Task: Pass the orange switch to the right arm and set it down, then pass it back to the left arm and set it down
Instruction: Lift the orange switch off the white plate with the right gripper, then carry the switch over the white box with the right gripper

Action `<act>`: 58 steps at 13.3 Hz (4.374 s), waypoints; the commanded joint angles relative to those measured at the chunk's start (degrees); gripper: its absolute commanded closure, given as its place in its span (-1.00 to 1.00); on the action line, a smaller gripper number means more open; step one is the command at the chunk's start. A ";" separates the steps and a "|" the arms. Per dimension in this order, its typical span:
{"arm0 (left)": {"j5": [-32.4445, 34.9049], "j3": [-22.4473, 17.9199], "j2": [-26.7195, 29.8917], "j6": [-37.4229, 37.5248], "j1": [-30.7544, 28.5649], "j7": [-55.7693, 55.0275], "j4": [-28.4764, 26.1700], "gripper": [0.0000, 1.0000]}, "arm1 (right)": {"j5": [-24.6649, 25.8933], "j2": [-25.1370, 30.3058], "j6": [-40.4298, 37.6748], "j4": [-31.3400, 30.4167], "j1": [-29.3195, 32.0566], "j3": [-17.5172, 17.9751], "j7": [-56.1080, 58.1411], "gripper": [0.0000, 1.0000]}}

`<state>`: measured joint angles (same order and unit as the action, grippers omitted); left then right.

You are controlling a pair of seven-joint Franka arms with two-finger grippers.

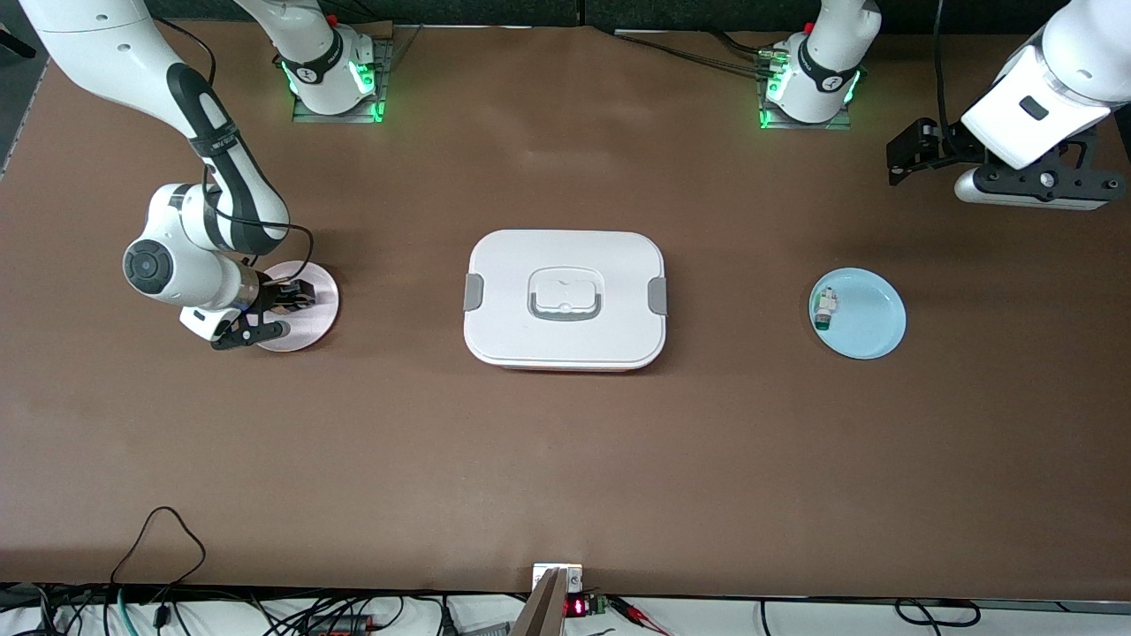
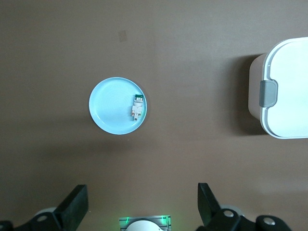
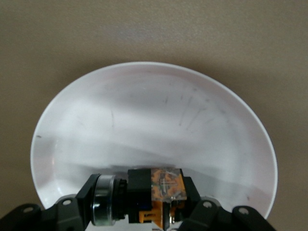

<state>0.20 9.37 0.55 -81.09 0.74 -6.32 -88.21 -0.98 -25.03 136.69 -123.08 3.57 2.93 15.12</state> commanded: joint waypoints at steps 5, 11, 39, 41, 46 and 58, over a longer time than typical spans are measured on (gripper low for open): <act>-0.64 0.04 -0.02 1.02 -0.21 0.61 1.02 -1.00 | -1.39 4.54 -18.71 12.13 0.39 2.25 2.72 0.37; -0.64 0.04 -0.02 1.02 -0.30 0.61 1.02 -1.00 | -6.93 9.38 -37.88 28.66 0.30 6.82 3.95 0.37; -0.64 0.04 -0.02 1.11 -0.39 0.61 1.02 -1.00 | -54.80 9.31 -36.42 36.68 -4.53 10.52 69.21 0.39; -0.64 0.04 -0.02 1.20 -0.30 0.61 1.02 -1.00 | -59.12 7.29 -34.31 36.24 -5.41 10.52 74.68 0.39; -0.64 0.04 -0.02 1.37 -0.30 0.61 1.02 -1.00 | -66.52 3.68 -33.95 35.01 -6.99 10.60 79.61 0.39; -6.26 -0.05 -1.33 5.75 -0.04 0.43 0.76 -1.00 | -84.79 0.16 -23.50 35.18 -19.03 10.52 80.68 0.42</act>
<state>-3.69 9.24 0.49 -78.21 0.58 -6.32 -88.20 -82.98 -25.18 111.48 -87.84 -14.32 13.58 94.75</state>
